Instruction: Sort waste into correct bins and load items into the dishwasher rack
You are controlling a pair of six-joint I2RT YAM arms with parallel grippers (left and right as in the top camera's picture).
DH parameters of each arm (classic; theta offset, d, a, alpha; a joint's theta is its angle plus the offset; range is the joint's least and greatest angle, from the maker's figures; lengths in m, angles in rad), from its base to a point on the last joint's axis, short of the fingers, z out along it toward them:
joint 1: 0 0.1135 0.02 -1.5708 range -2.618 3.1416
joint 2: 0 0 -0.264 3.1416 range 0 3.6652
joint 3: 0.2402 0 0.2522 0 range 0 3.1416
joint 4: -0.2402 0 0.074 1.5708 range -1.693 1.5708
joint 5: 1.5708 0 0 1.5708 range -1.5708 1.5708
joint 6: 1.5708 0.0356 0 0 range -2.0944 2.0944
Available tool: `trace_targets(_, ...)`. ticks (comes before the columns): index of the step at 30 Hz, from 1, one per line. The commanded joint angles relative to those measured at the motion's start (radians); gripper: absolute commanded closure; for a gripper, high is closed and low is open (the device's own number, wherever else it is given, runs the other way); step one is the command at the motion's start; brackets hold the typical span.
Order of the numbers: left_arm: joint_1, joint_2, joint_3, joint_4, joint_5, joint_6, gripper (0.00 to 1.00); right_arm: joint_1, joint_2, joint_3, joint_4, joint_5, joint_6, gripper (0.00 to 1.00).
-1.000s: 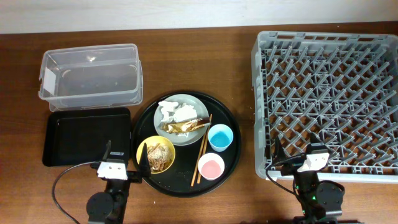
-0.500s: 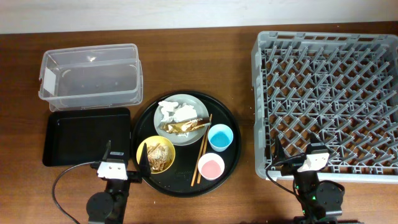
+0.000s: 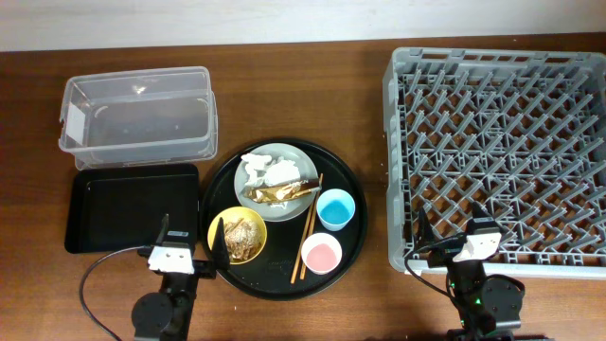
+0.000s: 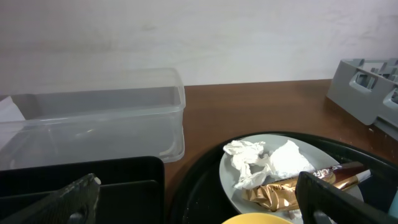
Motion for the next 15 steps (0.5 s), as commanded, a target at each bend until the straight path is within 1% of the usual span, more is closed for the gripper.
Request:
trace_targets(1,0.001,-0.003,-0.006,0.0,0.011,0.015,0.01,0.005,-0.007,-0.005,-0.001,-0.011,0.024,0.02)
trace_targets(3,0.001,-0.003,-0.006,0.0,0.008,0.015,0.0,0.005,-0.007,-0.005,-0.001,-0.034,0.064,0.01)
trace_targets(6,0.001,-0.003,-0.006,0.053,0.01,0.014,0.0,0.005,-0.007,0.017,-0.024,-0.063,0.064,0.02)
trace_targets(7,0.002,-0.003,-0.005,0.048,0.011,0.014,0.0,0.005,-0.006,0.041,-0.047,-0.062,0.063,0.01)
trace_targets(9,0.001,0.002,0.006,0.003,0.022,-0.008,0.0,0.005,0.007,0.096,-0.105,-0.063,0.064,0.02)
trace_targets(11,0.001,0.022,0.042,-0.074,0.045,-0.031,0.0,0.005,0.045,0.179,-0.201,-0.062,0.064,0.02)
trace_targets(15,0.001,0.124,0.161,-0.216,0.045,-0.031,0.0,0.005,0.177,0.351,-0.372,-0.063,0.068,0.02)
